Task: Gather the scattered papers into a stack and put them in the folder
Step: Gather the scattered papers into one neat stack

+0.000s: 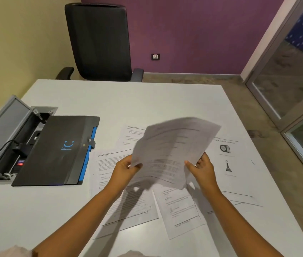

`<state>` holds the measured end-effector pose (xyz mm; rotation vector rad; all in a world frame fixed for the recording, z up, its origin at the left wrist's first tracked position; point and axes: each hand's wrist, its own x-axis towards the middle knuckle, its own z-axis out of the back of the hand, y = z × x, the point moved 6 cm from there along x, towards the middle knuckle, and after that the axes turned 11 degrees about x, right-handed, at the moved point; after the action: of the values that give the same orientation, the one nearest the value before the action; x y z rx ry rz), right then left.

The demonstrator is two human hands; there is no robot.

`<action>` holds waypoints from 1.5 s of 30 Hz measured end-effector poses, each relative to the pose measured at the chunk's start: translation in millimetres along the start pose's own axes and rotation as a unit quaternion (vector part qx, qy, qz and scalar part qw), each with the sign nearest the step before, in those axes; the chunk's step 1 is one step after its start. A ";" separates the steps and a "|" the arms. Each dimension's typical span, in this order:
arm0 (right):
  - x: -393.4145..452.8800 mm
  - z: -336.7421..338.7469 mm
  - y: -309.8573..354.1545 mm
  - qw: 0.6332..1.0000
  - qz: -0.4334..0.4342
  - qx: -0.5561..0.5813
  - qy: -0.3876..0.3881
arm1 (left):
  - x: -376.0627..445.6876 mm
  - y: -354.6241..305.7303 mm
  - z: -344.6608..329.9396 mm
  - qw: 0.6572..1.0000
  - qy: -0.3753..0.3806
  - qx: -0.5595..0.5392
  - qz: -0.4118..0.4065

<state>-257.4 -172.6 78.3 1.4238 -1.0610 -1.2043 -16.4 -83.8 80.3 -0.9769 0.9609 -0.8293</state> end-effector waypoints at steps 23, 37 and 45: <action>-41.8 -90.3 -91.3 0.949 -0.183 -0.213 0.143 | -36.6 112.4 72.3 0.933 -0.193 0.202 0.229; -43.0 -94.4 -84.8 0.970 -0.122 -0.170 0.121 | -50.9 100.8 59.6 0.977 -0.104 0.025 0.184; -19.6 -98.7 -11.9 0.990 -0.002 -0.039 0.133 | -31.5 39.8 85.7 0.984 -0.171 -0.040 0.033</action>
<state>-161.9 -138.8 75.4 1.4787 -0.8195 -1.0144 57.4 -17.2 73.0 -1.1085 0.7291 -0.5474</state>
